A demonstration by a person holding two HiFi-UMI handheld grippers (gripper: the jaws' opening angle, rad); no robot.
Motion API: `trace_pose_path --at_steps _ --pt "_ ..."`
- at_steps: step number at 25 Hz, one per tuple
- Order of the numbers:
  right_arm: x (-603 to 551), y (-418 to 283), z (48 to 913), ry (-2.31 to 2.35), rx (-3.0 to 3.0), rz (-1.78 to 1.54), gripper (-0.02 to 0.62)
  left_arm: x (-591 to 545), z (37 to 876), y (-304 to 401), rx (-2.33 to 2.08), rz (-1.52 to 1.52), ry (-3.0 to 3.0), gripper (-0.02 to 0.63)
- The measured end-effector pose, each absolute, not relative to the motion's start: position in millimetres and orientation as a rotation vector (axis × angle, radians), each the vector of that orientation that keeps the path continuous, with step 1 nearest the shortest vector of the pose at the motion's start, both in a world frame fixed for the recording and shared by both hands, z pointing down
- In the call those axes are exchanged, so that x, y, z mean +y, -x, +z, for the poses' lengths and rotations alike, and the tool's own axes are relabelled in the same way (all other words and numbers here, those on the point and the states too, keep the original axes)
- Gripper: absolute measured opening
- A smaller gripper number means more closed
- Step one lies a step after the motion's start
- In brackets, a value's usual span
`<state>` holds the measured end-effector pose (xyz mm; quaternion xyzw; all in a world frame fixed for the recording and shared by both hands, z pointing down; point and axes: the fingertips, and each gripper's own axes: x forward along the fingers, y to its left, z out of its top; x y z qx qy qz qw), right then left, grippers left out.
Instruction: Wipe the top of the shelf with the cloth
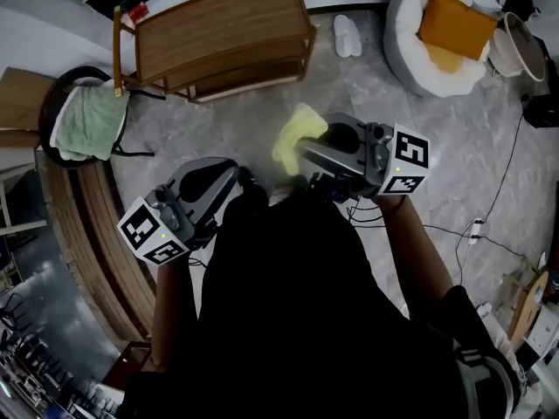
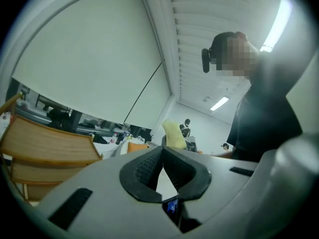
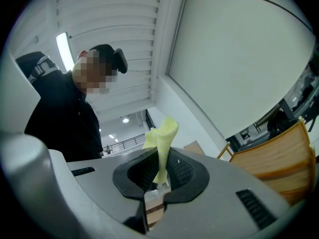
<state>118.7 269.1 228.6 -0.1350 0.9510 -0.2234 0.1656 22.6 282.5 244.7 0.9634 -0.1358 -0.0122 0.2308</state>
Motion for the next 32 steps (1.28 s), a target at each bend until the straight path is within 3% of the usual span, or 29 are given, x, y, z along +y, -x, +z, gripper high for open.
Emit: trace_pose_path --at_steps 9,23,32 --pt "290 -146 250 0.34 2.666 -0.699 0.048 310 262 -54 -0.424 0.078 -2.602 0.012" --pt "332 -87 244 0.354 2.756 -0.599 0.046 339 261 -32 -0.365 0.034 -2.653 0.012" --pt "361 -20 242 0.416 2.813 -0.602 0.046 372 259 45 -0.377 -0.006 -2.696 0.011"
